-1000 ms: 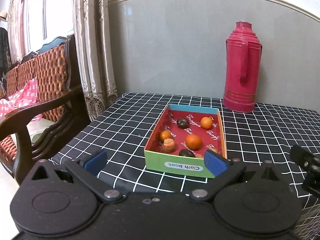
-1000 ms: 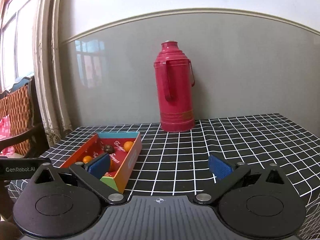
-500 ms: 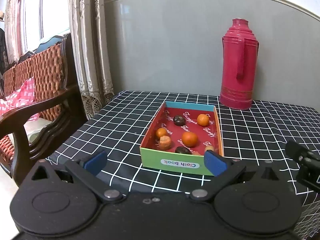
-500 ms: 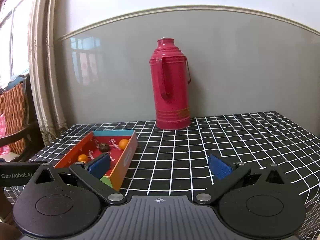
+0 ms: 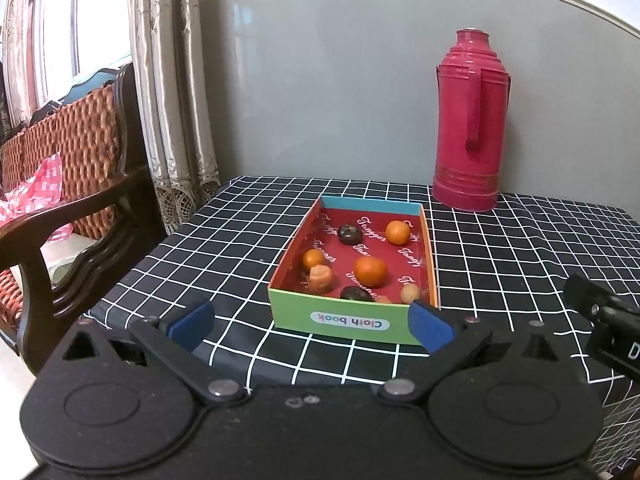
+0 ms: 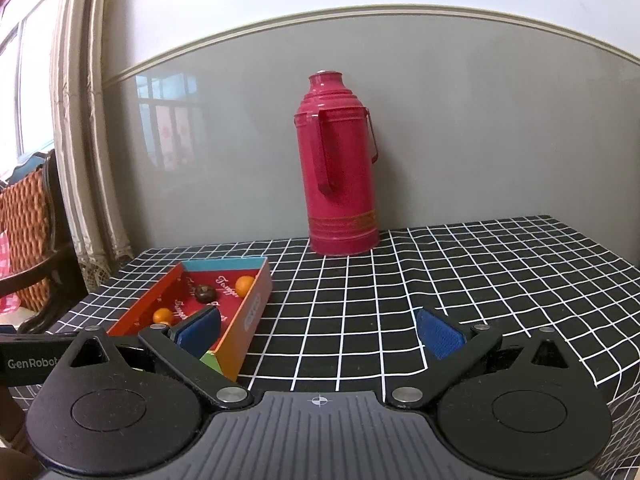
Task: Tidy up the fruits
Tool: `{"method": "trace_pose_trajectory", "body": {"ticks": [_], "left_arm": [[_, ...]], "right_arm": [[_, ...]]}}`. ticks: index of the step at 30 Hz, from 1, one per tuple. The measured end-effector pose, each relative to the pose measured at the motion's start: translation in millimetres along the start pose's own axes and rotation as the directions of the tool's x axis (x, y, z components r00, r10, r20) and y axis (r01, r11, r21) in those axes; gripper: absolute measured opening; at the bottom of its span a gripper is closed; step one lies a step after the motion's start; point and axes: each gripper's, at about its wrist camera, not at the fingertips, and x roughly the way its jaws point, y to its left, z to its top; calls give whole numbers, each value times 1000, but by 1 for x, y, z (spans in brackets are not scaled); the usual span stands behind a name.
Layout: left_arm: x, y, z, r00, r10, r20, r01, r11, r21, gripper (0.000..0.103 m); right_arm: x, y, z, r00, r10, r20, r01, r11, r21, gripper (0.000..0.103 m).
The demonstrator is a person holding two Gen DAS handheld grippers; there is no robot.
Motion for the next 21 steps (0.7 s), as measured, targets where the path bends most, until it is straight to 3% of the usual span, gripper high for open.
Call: {"method": "trace_pose_trajectory", "body": {"ticks": [21], "left_arm": [[1, -5, 0, 1000, -10, -1, 10, 1000, 11, 97]], "right_arm": [[3, 0, 1, 1000, -6, -1, 6, 1000, 1, 103]]}}
